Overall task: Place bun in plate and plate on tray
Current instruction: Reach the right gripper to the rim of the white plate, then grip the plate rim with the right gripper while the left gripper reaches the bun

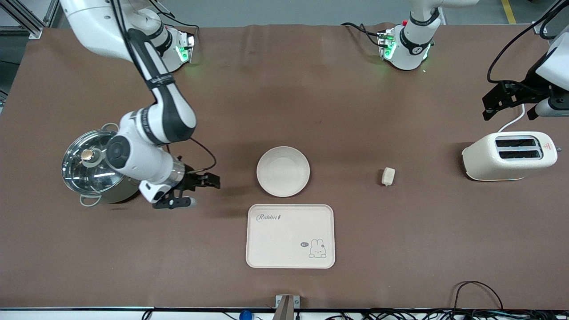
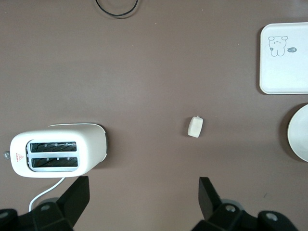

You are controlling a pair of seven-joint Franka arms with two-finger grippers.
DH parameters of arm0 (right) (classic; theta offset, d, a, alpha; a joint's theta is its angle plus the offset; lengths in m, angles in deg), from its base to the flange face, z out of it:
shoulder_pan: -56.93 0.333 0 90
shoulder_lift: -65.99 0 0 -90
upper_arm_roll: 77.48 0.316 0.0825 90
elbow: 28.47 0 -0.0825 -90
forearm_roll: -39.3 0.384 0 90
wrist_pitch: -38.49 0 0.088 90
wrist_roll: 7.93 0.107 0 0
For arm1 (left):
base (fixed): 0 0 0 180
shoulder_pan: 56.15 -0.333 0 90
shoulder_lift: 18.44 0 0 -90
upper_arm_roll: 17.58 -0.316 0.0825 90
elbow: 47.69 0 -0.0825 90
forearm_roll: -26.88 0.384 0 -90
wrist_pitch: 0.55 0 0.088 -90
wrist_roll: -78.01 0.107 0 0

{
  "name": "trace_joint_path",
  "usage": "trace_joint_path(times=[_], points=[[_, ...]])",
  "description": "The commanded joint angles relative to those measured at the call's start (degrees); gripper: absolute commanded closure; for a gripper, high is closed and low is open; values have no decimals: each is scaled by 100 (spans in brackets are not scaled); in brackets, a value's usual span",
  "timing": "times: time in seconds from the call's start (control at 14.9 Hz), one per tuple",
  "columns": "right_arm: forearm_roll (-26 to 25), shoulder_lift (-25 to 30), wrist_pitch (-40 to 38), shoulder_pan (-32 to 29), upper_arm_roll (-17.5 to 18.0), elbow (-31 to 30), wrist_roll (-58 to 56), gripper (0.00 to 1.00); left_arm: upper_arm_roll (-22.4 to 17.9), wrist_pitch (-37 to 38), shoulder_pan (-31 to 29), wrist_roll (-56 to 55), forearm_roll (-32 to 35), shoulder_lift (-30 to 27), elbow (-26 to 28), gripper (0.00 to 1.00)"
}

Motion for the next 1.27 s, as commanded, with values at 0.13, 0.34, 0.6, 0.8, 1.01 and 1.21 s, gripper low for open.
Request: trace_joint_path(times=[0.13, 0.34, 0.6, 0.8, 1.01, 1.21], points=[[257, -233, 1023, 812, -50, -417, 748, 0, -7, 108, -15, 73, -51, 64, -158, 0], [258, -541, 1341, 1243, -59, -443, 811, 0, -7, 117, 3, 65, -51, 64, -114, 0], [258, -751, 2026, 1481, -50, -699, 1038, 9, 20, 108, 12, 65, -252, 475, 105, 0], [275, -910, 2229, 1473, -50, -663, 1083, 78, 20, -58, 38, 30, -806, 1195, 141, 0], [345, -928, 2229, 1473, -50, -654, 1075, 98, 107, -636, 239, -58, -869, 1802, 359, 0], [354, -972, 2247, 1473, -50, -593, 1075, 99, 273, -1725, 302, -41, -851, 2390, 790, 0]])
